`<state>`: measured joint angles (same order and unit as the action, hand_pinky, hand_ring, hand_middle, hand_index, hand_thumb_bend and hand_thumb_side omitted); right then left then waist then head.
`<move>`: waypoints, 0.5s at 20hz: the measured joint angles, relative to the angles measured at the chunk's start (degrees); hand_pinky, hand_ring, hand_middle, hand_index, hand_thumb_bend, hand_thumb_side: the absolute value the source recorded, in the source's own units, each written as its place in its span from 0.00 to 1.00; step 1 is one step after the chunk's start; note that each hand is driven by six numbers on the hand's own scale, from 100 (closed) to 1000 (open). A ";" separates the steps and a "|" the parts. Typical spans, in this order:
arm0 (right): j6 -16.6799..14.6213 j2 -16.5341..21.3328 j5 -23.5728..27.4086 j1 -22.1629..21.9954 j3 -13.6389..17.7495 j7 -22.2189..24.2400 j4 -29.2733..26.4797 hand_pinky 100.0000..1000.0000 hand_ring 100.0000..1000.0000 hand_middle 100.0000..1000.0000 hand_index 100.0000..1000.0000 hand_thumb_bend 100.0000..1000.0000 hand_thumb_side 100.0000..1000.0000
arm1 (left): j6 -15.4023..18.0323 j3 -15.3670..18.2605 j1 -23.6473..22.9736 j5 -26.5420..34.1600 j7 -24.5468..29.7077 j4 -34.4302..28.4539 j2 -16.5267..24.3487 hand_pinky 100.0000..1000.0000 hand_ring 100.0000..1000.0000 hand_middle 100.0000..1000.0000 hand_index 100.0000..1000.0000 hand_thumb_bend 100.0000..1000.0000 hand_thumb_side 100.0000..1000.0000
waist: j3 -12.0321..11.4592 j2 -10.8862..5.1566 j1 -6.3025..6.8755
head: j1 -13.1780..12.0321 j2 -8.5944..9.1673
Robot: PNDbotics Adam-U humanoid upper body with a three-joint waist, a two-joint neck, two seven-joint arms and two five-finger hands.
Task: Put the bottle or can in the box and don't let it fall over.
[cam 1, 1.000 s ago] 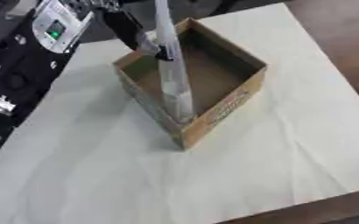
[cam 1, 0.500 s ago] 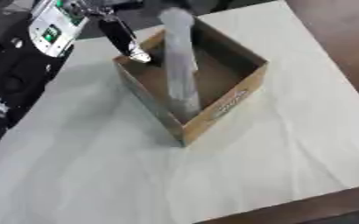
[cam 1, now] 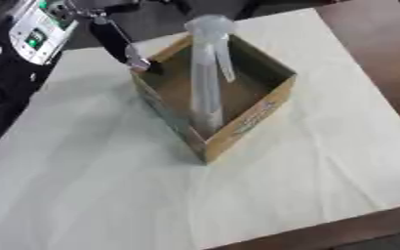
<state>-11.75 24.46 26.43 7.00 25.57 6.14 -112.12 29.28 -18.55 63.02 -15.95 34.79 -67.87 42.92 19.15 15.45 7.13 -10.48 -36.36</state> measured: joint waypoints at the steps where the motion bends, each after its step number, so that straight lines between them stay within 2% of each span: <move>1: 0.01 0.00 0.04 -0.11 0.04 -0.04 0.00 0.70 1.00 0.88 0.98 0.00 0.38 | -0.23 0.51 -0.25 0.58 0.23 -0.18 0.36 0.87 0.92 0.76 0.90 0.32 0.35 | -0.19 -0.14 -0.13 | 0.20 -0.18; 2: -0.03 0.00 0.05 -0.36 0.14 -0.13 0.01 0.70 1.00 0.88 0.98 0.00 0.38 | -0.50 1.19 -0.60 1.36 0.50 -0.40 0.81 0.86 0.91 0.76 0.90 0.27 0.39 | -0.46 -0.31 -0.31 | 0.51 -0.34; 3: -0.05 0.01 0.05 -0.53 0.16 -0.27 0.02 0.70 1.00 0.88 0.97 0.00 0.38 | -0.71 2.11 -1.00 2.19 0.71 -0.67 1.39 0.84 0.89 0.75 0.89 0.14 0.48 | -0.71 -0.46 -0.54 | 0.81 -0.37; 4: -0.12 0.02 0.06 -0.70 0.18 -0.41 0.02 0.70 1.00 0.88 0.97 0.00 0.37 | -0.91 3.23 -1.38 3.08 0.91 -0.99 1.94 0.80 0.87 0.74 0.89 0.00 0.50 | -1.07 -0.62 -0.91 | 1.33 -0.39; 5: -0.21 0.03 0.06 -1.00 0.20 -0.55 0.02 0.70 1.00 0.88 0.97 0.00 0.37 | -1.05 4.37 -1.72 3.92 1.05 -1.18 2.43 0.77 0.85 0.73 0.88 0.00 0.55 | -1.46 -0.78 -1.27 | 1.92 -0.40; 10: -0.98 0.87 0.16 -1.93 0.24 -1.49 0.02 0.70 1.00 0.88 0.97 0.00 0.33 | -1.30 11.95 -5.73 8.92 1.30 -4.06 5.20 0.65 0.82 0.71 0.88 0.00 0.56 | -3.51 -2.49 -3.20 | 6.31 -1.36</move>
<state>-12.73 25.34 26.59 5.07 25.81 4.65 -112.10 27.98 -6.60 57.29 -7.03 36.09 -71.93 48.12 15.65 12.96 3.94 -4.17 -37.73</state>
